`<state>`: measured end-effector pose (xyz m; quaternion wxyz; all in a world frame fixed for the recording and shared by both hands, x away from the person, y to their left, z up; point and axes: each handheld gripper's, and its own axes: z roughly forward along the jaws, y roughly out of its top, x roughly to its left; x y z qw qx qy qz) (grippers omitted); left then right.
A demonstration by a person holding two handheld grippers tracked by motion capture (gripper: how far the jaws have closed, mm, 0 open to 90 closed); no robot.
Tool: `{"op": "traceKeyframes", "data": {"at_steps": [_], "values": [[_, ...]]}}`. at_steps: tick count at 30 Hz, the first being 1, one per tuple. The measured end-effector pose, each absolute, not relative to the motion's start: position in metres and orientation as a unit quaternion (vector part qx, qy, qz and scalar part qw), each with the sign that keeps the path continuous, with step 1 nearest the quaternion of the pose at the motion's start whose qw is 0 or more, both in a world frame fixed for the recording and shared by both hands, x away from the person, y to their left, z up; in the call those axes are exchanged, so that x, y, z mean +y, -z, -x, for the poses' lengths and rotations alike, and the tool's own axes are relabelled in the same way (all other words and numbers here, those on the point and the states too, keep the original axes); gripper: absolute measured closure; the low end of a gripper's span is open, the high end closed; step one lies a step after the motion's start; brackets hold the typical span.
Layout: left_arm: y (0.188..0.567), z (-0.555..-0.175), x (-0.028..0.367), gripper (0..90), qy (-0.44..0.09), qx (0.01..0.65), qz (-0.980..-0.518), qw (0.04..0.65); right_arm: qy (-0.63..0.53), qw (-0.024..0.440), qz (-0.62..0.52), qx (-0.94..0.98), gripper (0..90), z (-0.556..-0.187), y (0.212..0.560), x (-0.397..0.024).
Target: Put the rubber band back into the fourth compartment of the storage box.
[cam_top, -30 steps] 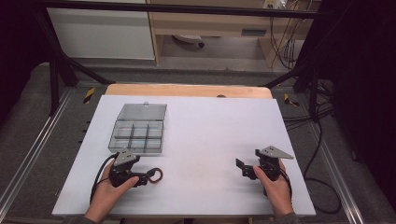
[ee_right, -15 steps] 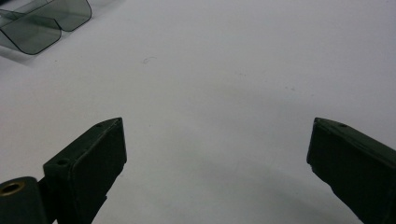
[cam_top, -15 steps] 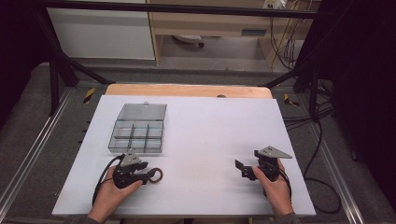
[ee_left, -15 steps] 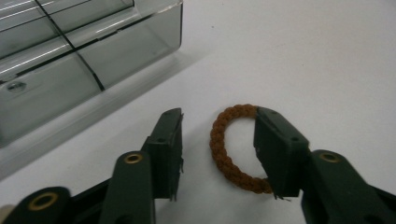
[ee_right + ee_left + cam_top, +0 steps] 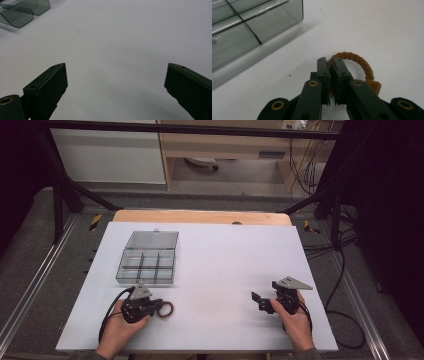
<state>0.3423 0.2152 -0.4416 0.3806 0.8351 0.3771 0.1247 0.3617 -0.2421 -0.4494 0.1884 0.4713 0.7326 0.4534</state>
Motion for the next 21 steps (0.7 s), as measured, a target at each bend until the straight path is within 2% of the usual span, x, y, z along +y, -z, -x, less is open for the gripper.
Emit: {"op": "traceKeyframes", "data": {"at_steps": [13,21], "values": [[0.425,-0.342,0.235,85.6,-0.136,0.399,-0.795,0.436,-0.455,0.189,-0.472,0.731,5.0,-0.362,0.449,-0.243],[0.414,-0.343,0.241,85.6,-0.142,0.397,-0.789,0.447,-0.458,0.187,-0.478,0.726,5.1,-0.362,0.45,-0.244]]}}
